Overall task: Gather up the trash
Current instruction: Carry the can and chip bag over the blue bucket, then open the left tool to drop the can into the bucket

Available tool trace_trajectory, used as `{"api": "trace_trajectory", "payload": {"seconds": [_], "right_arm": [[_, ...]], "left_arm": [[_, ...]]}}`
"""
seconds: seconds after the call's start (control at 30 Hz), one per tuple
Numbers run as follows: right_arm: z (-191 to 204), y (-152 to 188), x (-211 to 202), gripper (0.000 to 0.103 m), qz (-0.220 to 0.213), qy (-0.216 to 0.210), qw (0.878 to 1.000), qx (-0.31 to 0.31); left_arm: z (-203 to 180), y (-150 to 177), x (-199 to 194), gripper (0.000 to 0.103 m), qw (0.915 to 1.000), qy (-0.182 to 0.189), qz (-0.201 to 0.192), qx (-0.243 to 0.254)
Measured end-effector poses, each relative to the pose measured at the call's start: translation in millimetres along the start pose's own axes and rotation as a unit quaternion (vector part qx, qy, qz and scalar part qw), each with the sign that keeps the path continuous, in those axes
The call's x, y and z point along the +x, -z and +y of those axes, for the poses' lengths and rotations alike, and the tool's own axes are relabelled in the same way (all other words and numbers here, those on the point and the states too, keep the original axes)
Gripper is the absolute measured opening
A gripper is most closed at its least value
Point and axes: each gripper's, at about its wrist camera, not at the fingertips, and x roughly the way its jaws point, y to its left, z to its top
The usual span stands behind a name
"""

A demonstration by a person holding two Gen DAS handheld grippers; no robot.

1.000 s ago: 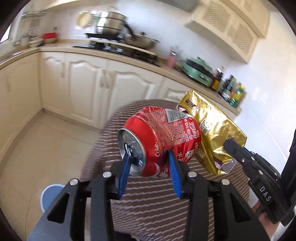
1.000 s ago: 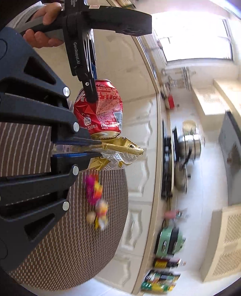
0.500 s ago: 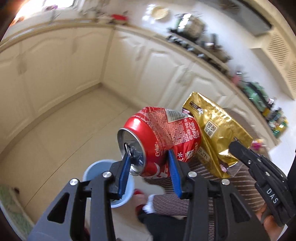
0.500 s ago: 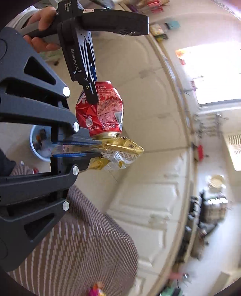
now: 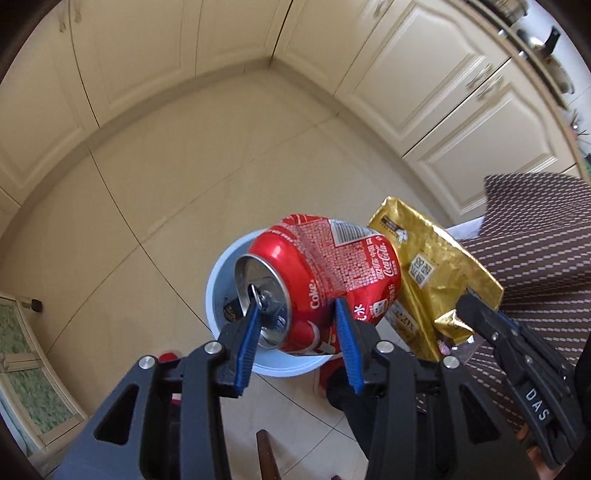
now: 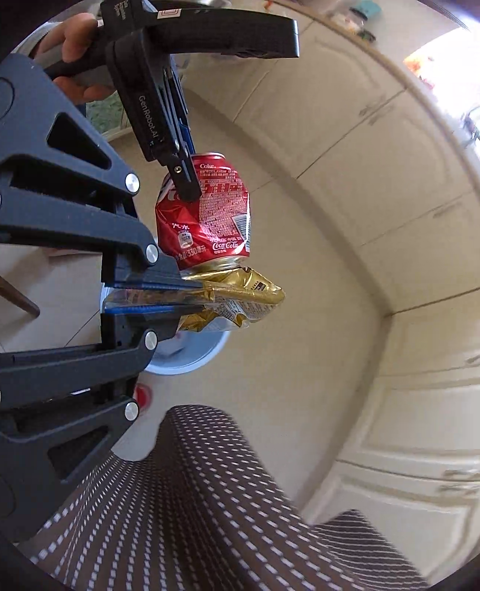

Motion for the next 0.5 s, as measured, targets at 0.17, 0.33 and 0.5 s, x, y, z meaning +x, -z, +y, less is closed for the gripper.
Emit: {"api": "trace_trajectory", "payload": {"seconds": [0.17,0.33,0.5], "right_arm": [[-15,5,33,0.007,0.028,0.015,0.999,0.014],[-24,7,55,0.007,0.042,0.015,0.998,0.034],[-16,10,68,0.007,0.048,0.012,0.998,0.038]], "left_arm": [[0,-6,48,0.041,0.9992,-0.001,0.040,0.004],[7,-4,70,0.045,0.9980,0.008,0.063,0.002],[10,0,69,0.054,0.9979,0.012,0.063,-0.003]]}}
